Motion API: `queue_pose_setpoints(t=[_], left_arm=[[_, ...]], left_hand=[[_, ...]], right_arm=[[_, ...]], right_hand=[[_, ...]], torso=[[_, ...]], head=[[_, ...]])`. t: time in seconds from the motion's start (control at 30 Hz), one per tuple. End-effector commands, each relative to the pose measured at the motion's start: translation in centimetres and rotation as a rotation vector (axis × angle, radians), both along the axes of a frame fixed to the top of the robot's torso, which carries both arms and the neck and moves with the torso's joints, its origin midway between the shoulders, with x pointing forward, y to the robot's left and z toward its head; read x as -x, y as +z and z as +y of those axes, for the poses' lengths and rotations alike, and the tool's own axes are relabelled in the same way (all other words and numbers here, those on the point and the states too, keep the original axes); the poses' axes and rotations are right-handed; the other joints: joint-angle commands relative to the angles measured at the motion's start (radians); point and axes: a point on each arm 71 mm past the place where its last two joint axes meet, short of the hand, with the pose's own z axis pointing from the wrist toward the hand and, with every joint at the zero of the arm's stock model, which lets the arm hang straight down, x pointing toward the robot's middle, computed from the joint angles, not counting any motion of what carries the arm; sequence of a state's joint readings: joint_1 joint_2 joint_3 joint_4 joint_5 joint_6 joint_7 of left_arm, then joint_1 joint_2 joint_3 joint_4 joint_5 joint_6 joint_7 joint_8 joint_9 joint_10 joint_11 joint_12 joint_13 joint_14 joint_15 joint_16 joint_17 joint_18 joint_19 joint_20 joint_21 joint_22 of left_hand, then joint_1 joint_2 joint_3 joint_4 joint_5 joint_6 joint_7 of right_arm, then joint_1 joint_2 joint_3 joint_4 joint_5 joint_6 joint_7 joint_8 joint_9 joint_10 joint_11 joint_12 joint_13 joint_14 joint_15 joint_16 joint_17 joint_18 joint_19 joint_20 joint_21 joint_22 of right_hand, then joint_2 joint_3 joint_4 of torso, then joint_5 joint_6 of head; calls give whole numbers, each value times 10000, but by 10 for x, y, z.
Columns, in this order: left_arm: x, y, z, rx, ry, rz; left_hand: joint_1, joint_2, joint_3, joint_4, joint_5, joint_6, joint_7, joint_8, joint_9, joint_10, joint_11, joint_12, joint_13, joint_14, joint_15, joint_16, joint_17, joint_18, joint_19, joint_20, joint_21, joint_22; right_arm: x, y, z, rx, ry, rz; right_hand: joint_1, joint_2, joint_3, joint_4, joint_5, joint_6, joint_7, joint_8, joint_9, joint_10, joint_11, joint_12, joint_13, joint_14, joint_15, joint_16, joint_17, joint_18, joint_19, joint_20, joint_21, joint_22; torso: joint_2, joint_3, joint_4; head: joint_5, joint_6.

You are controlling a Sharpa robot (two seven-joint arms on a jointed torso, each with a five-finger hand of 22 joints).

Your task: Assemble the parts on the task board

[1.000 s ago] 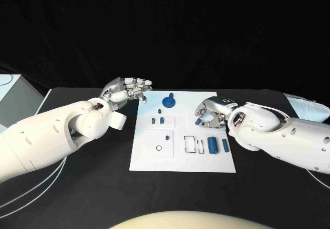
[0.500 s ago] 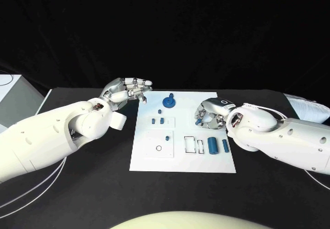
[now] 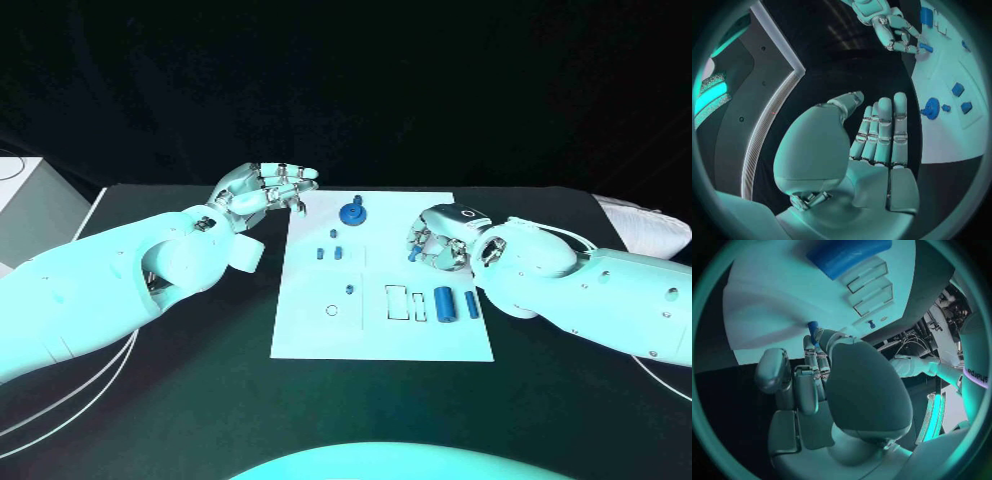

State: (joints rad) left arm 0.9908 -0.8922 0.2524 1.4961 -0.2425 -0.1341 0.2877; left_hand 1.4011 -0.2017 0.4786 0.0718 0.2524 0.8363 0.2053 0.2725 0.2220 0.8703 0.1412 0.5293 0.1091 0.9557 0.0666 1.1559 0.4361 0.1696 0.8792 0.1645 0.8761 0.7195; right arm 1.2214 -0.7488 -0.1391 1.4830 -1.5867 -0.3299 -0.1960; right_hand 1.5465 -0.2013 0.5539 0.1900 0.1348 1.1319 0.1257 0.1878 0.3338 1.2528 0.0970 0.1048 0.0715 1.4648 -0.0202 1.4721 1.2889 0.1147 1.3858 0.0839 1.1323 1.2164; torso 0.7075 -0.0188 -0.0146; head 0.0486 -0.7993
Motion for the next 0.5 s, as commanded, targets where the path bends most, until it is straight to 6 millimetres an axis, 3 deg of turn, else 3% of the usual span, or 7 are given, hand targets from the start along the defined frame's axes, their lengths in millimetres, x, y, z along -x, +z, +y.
queue_pose_setpoints(t=[0.03,0.1,0.33,0.5], left_arm=[[0,1,-2,97,-52,-28],[0,1,-2,98,-54,-26],[0,0,0,207,-58,102],[0,-3,2,244,-24,227]], left_hand=[[-82,25,-58,4,-48,-63,7,-34,-16,-69,27,45,-14,-6,50,6,-12,144,91,11,-59,-8],[-82,25,-58,4,-48,-63,7,-34,-16,-69,27,45,-14,-6,50,6,-12,144,91,11,-59,-8],[-79,34,-59,12,-47,-63,8,-32,-16,-75,29,51,-14,-6,53,8,-13,144,97,13,-66,-14],[-53,31,-60,0,-45,-59,6,-25,-15,-86,29,58,-14,-10,52,10,-14,145,104,13,-75,-21]], right_arm=[[1,5,-1,-582,-185,-522],[1,6,-2,-722,-251,-599],[5,12,-6,-1453,-474,-866],[13,19,-8,-1955,-483,-922]], right_hand=[[-326,90,410,-293,324,-4,-51,117,344,580,-450,24,171,502,-49,17,-23,-182,2,-68,-8,21],[-608,40,680,-516,332,-61,-42,219,547,652,-465,-61,205,503,-60,10,-32,-189,7,-83,35,94],[-801,11,842,-683,330,-107,-43,287,691,687,-466,-127,228,489,-62,-18,-105,-175,-26,-89,-19,80],[-972,4,978,-858,235,-154,-41,349,830,719,-467,-189,250,497,-63,-11,-76,-179,-26,-90,0,126]], torso=[[-7,2,-12],[-13,2,-3],[-13,14,-6],[-16,2,5]], head=[[1,12],[-22,28],[31,24],[34,44]])
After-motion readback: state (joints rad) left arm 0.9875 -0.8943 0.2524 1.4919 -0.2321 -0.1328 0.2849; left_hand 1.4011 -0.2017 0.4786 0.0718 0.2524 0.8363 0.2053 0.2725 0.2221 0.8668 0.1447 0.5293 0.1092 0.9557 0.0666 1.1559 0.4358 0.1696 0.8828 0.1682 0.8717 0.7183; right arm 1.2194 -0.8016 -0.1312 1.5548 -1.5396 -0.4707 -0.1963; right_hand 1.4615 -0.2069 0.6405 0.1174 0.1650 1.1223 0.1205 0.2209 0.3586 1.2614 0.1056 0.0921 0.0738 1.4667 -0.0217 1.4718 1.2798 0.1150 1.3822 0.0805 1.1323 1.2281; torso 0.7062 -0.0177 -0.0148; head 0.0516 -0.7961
